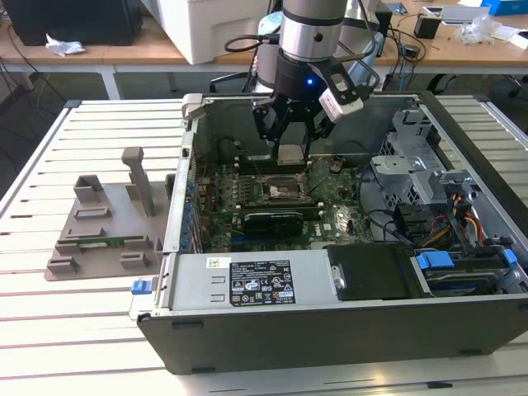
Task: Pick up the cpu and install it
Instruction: 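Pick up the cpu and move it towards the insertion slot, then place the cpu into insertion slot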
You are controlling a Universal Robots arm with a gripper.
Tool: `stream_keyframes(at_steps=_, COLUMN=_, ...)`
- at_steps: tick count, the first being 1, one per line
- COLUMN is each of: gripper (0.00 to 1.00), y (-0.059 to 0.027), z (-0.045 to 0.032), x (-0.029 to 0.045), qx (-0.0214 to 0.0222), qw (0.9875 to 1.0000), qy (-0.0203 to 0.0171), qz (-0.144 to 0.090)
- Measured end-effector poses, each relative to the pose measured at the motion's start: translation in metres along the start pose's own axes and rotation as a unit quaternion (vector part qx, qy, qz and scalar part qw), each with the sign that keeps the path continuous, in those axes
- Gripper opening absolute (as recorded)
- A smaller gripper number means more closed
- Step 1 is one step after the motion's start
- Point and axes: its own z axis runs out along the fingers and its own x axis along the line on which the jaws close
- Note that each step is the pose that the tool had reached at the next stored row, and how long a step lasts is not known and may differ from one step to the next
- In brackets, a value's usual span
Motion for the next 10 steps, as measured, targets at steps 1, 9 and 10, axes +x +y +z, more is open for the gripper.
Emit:
stream_keyframes(at_steps=1, gripper=0.55, y=0.0, z=0.0, x=0.0, qx=0.0, qw=1.0, qy=0.0, qz=0.0)
stream_keyframes(at_steps=9, gripper=0.55, y=0.0, z=0.0, x=-0.0004, qx=-0.0001, qw=1.0, qy=0.0, qz=0.0)
stream_keyframes(at_steps=10, gripper=0.55, y=0.0001, z=0.0001, x=-0.0004, qx=-0.0005, qw=1.0, qy=-0.0002, qz=0.008)
